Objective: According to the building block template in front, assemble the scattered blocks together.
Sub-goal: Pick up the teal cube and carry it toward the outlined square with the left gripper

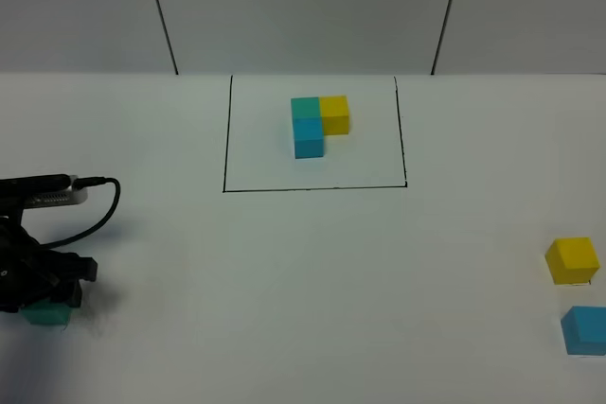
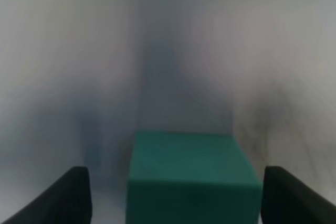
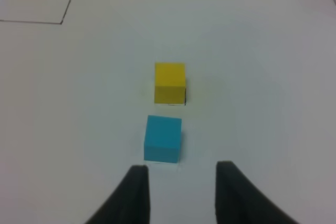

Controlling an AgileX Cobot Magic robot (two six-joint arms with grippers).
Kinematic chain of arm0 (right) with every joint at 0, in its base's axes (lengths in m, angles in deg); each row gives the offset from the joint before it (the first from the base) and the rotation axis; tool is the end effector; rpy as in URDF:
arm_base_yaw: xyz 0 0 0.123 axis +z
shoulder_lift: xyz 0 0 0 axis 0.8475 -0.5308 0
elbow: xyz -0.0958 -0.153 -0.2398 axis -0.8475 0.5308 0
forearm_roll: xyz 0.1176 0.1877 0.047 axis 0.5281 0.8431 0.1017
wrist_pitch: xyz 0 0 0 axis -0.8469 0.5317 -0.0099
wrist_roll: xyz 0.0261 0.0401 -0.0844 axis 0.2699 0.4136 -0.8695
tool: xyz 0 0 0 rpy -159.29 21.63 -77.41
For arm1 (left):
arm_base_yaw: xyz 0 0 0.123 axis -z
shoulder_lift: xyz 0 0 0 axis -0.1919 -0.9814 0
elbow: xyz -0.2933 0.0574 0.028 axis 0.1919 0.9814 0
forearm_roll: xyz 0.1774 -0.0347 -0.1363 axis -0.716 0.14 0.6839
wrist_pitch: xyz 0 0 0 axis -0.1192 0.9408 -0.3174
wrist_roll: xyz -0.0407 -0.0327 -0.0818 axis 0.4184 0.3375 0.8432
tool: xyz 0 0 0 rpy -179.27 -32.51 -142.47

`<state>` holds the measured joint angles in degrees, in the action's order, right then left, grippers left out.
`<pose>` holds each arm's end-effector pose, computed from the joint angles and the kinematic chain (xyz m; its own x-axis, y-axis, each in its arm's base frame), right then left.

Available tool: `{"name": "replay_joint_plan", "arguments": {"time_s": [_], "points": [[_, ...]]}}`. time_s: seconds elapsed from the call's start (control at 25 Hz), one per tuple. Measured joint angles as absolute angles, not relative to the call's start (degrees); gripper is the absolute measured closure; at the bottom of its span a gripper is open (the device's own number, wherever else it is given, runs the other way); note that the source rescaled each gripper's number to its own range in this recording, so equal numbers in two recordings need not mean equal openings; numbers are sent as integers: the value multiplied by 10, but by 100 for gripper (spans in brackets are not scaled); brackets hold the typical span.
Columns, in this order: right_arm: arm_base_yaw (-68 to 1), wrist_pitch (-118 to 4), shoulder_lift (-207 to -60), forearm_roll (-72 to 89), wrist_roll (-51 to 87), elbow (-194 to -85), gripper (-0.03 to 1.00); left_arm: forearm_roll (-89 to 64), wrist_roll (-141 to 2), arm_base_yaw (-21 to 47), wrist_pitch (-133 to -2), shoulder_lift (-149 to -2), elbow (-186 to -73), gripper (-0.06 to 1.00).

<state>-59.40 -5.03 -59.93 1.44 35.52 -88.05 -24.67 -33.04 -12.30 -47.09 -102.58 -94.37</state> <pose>-0.0385 0.0023 0.2604 -0.4575 -0.0690 -0.8865 -0.0232 0.9976 -0.0657 0.2763 0.0053 0.1540 -0.9648 -0.0735 -0.2523 -0.0705 0.9973 -0.0210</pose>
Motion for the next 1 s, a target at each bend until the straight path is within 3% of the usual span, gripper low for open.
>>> {"name": "replay_joint_plan", "arguments": {"time_s": [0.08, 0.16, 0.24, 0.28, 0.52, 0.84, 1.0], "points": [[-594, -50, -599, 14, 355, -880, 97, -247, -330, -123, -474, -1033, -944, 53], [-594, -50, -599, 14, 355, -880, 97, -247, -330, -123, -475, -1039, -944, 64], [-594, -50, -599, 14, 355, -880, 97, -247, -330, -123, -475, -1046, -944, 89], [-594, -50, -599, 14, 355, -880, 97, -248, -331, -123, -473, -1047, -946, 94], [-594, -50, -599, 14, 355, -880, 97, -255, -422, -90, -426, -1041, -1017, 94], [-594, -50, -599, 14, 355, -880, 97, -120, -811, 76, -276, -1055, -1192, 94], [-594, -50, -599, 14, 355, -880, 97, -109, -895, 160, -215, -1095, -1281, 94]]}}
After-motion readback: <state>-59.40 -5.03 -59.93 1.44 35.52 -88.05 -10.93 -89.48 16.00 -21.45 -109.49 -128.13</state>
